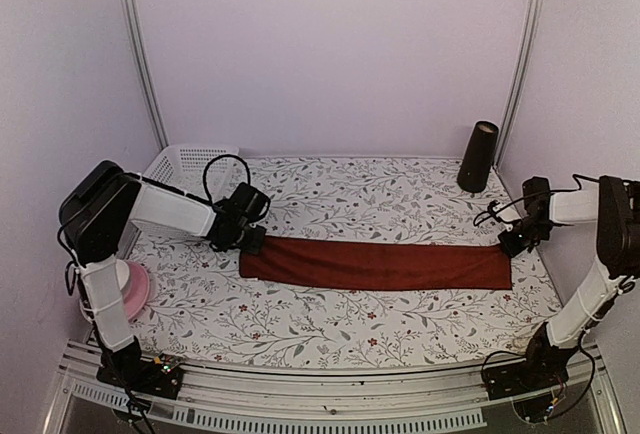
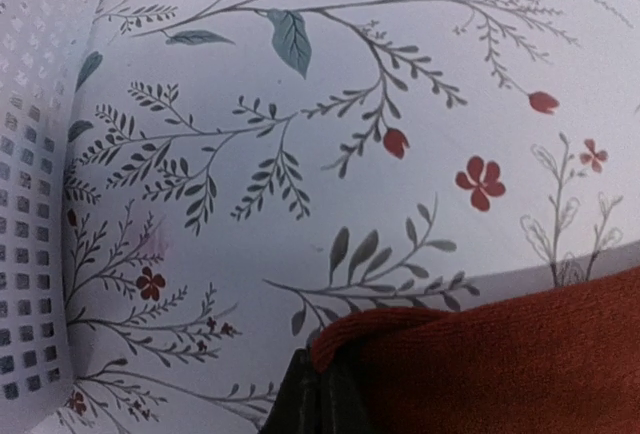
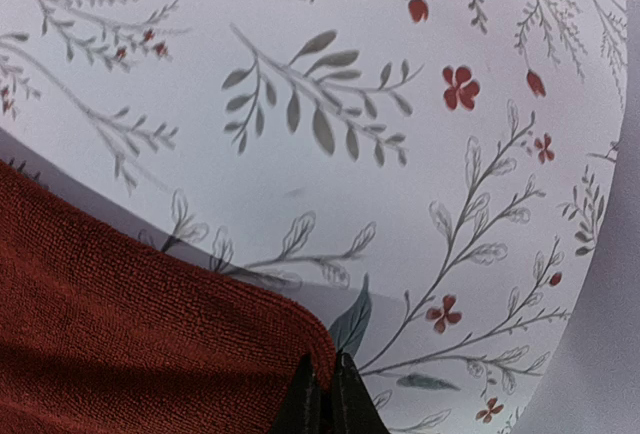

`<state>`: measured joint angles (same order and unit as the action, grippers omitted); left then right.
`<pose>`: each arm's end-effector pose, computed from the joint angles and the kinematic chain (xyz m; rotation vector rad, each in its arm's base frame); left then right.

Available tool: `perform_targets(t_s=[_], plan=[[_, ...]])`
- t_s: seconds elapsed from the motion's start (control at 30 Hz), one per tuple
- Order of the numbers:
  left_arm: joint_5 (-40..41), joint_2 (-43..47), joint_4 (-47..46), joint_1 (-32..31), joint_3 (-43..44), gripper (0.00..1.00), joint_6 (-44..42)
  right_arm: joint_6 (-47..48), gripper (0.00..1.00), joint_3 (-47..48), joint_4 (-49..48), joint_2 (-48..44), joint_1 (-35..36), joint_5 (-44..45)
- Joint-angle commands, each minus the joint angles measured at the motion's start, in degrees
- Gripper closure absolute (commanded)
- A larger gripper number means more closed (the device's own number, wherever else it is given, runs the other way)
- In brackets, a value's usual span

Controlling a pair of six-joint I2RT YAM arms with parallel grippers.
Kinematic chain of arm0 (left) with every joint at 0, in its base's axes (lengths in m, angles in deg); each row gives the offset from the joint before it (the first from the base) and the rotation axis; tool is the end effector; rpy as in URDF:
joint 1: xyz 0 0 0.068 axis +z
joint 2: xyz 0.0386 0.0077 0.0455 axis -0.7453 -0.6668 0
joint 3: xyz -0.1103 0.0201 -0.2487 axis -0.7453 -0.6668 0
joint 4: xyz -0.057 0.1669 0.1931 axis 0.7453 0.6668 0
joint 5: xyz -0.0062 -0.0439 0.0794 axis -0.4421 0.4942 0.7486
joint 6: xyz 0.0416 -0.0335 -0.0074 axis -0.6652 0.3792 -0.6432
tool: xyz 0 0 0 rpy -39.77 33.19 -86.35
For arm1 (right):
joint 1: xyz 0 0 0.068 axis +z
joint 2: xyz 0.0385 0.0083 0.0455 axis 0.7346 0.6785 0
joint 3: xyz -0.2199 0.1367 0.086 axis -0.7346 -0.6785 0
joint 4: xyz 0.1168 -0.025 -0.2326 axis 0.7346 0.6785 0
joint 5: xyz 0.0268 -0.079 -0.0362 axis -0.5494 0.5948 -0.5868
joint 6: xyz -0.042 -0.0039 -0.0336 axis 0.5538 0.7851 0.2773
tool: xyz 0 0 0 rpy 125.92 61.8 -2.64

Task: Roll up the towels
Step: Adjust the towel at the center of the board.

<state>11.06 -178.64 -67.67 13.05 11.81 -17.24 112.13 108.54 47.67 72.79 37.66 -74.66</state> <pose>0.3045 -0.1957 0.1234 0.2722 2.4357 0.1929 0.2845 -0.0452 0.1456 -0.6513 2.6427 -0.1231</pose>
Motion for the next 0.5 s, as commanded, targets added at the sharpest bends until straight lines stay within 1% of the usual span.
perform_targets(t_s=[0.0, 0.23, 0.33, 0.37, 0.47], plan=[[0.9, -1.5, -2.8, 2.7, 4.5, 1.0, -2.1, -4.3, 0.97, 4.7, -6.0, 3.5, 1.6, 7.7], [1.8, -3.1, -2.0, 4.3, 6.6, 1.0, -3.7, -7.2, 0.97, 8.2, -6.3, 5.6, 2.3, 13.6], [1.6, -3.9, -1.8, 5.0, 7.2, 0.96, -4.4, -7.9, 0.92, 8.3, -6.3, 7.7, 3.0, 16.1], [1.5, -3.9, -1.7, 5.1, 7.5, 0.96, -4.6, -8.0, 0.91, 8.1, -6.2, 7.8, 3.3, 16.7], [2.2, -7.2, -1.3, 5.2, 9.4, 0.96, -5.5, -8.0, 0.91, 8.5, -6.7, 8.0, 3.8, 18.7]])
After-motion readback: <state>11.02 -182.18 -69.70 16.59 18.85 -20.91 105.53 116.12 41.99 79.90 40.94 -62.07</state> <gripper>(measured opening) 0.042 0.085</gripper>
